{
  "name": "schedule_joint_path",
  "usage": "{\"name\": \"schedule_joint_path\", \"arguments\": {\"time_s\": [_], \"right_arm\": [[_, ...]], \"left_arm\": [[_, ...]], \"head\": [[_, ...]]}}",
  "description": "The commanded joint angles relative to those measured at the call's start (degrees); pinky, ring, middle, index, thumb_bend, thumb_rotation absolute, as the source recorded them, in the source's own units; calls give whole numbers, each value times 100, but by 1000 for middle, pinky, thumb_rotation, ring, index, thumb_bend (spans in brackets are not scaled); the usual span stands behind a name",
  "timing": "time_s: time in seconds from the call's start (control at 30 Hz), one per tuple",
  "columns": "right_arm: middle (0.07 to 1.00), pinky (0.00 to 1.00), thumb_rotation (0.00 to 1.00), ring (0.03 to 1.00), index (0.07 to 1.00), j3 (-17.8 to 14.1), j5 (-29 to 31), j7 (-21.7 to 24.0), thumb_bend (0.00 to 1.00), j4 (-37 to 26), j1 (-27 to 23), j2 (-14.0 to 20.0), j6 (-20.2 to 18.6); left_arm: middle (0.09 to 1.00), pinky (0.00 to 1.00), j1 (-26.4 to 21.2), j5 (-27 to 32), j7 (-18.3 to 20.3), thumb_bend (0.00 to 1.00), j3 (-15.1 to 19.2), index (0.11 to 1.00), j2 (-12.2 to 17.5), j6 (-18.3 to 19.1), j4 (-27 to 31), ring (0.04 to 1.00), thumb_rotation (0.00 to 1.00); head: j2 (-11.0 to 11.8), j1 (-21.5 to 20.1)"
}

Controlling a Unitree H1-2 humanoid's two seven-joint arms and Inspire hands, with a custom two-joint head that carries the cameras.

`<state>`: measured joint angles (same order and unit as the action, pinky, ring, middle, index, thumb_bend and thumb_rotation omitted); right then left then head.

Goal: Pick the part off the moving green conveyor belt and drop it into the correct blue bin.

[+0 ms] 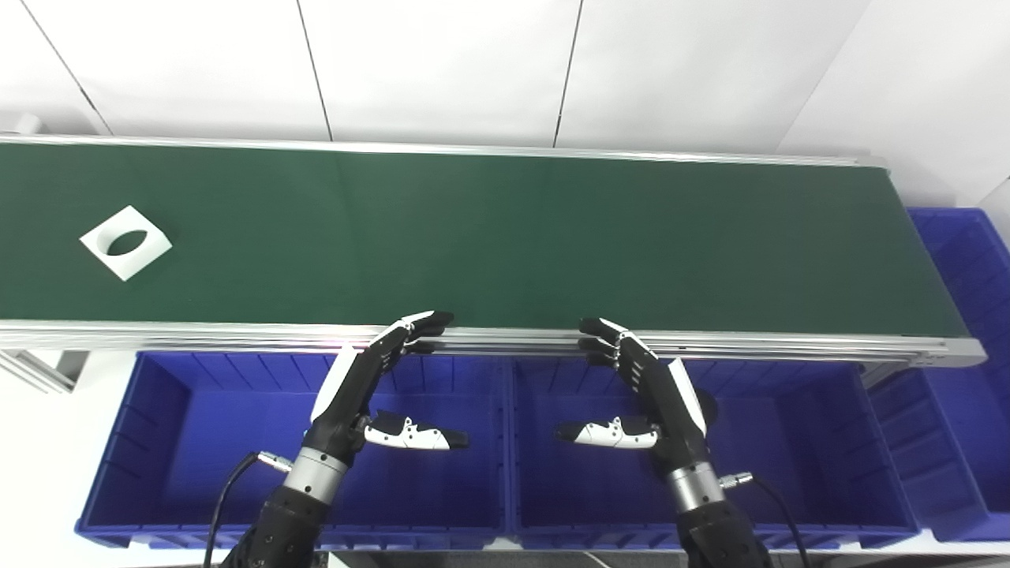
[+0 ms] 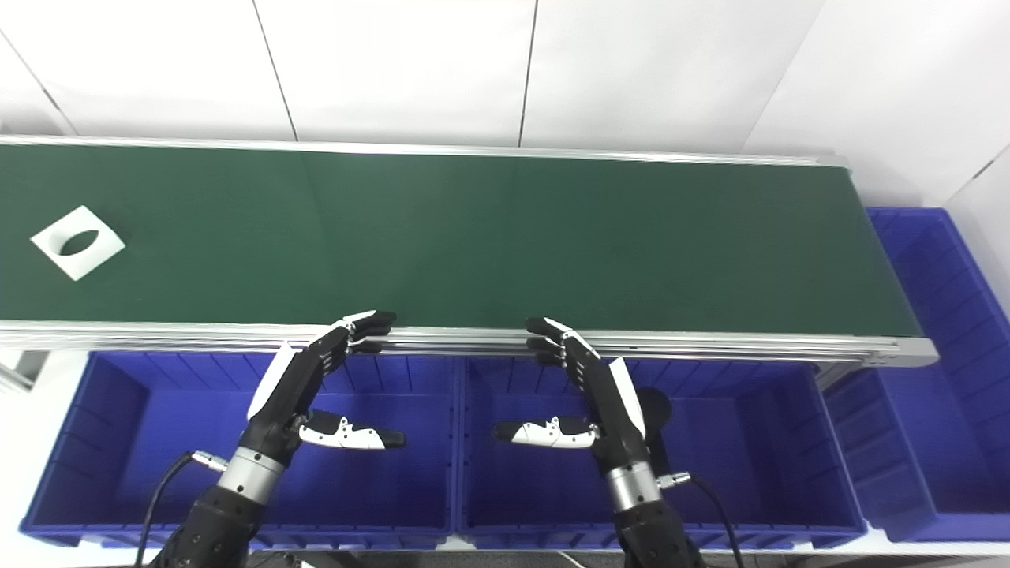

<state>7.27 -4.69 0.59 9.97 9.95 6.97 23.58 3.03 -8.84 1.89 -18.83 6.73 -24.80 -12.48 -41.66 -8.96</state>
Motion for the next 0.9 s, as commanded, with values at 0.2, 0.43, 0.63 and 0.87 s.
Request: {"name": "schedule_joint_path", "arguments": {"time_s": [0.2,0.43,0.63,0.87], "right_arm": [[835,740,239,790,798,5,16,-21,1000,-89,-85,21,333],[837,739,238,790,796,5,28,-22,1000,-69,-105,14,333],[843,744,225,794,804,8,49,4,994,-59,-116,27,333],[836,738,231,787,798,9,43,-9,998,-50,-118,26,334]], "left_arm": [[828,741,-127,55,-70,997,-7,782,-17,-211,106,816,152],[829,748,-134,81,-59,998,-7,786,-10,-211,80,821,156],[826,743,-143,19,-107,998,-20,783,0,-211,74,817,165],[825,740,-144,27,-97,1000,-17,784,-6,-211,68,815,162]], "head": [[5,-5],[17,-17],[25,-19],[25,-19]]}}
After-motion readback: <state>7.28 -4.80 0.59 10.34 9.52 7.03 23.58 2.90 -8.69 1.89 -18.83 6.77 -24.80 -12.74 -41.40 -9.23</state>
